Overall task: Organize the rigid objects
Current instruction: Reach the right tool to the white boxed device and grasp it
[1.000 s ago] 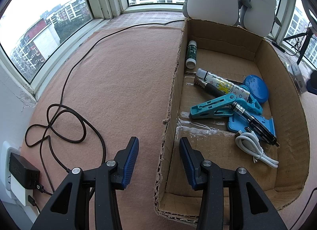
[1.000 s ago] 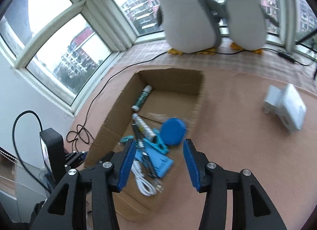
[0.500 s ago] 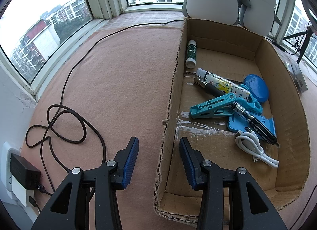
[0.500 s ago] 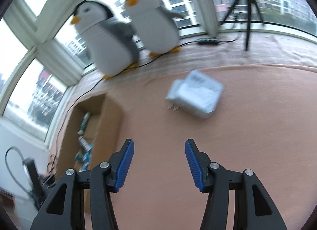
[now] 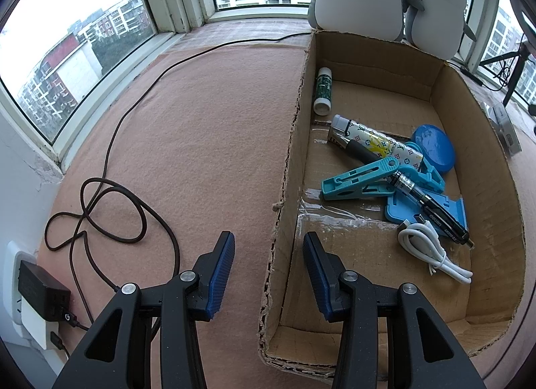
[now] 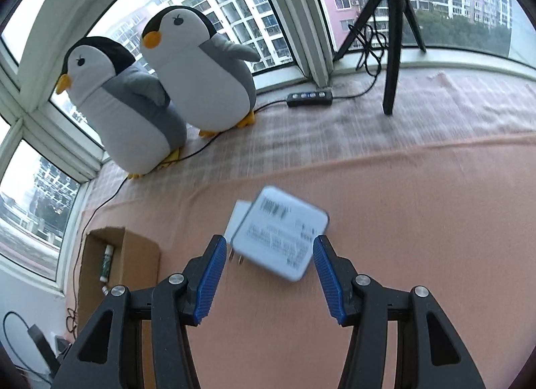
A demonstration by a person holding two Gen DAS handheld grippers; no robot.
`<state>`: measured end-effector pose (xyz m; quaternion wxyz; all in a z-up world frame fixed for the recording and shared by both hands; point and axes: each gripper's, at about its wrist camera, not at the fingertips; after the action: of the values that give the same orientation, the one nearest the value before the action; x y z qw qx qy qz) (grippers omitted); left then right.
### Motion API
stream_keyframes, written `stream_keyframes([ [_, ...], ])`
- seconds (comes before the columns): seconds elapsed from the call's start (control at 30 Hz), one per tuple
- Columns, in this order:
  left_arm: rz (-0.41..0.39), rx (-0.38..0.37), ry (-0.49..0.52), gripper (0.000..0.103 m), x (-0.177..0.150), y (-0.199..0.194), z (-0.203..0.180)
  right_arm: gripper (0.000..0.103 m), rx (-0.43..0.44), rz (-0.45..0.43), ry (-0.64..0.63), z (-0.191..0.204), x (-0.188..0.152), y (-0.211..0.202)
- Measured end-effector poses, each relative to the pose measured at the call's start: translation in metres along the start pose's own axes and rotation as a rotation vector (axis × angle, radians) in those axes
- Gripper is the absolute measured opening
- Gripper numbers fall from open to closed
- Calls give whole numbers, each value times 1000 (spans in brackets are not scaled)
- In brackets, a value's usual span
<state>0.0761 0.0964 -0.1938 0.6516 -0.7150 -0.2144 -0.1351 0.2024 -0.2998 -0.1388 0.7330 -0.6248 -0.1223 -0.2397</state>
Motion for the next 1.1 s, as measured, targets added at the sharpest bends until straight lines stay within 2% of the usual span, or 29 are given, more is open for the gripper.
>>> stream_keyframes([
  [0.4, 2, 6, 2, 46, 0, 0, 0, 50, -39, 35, -24, 18, 32, 43],
  [0.8, 2, 7, 3, 46, 0, 0, 0, 49, -60, 72, -16, 17, 44, 65],
  [0.97, 2, 7, 4, 46, 1, 0, 0, 44, -42, 109, -41, 18, 46, 72],
  [1.1, 2, 8, 4, 46, 1, 0, 0, 41, -25, 146, -114, 27, 41, 78],
])
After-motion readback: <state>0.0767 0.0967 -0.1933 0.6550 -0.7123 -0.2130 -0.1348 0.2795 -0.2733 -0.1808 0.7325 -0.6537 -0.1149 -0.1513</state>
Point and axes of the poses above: each gripper's, at about its wrist camera, not at the fingertips, and y roughly the way its jaws point, z to its left, x to its top, and after that the axes turned 12 degrees about -x, right-handed
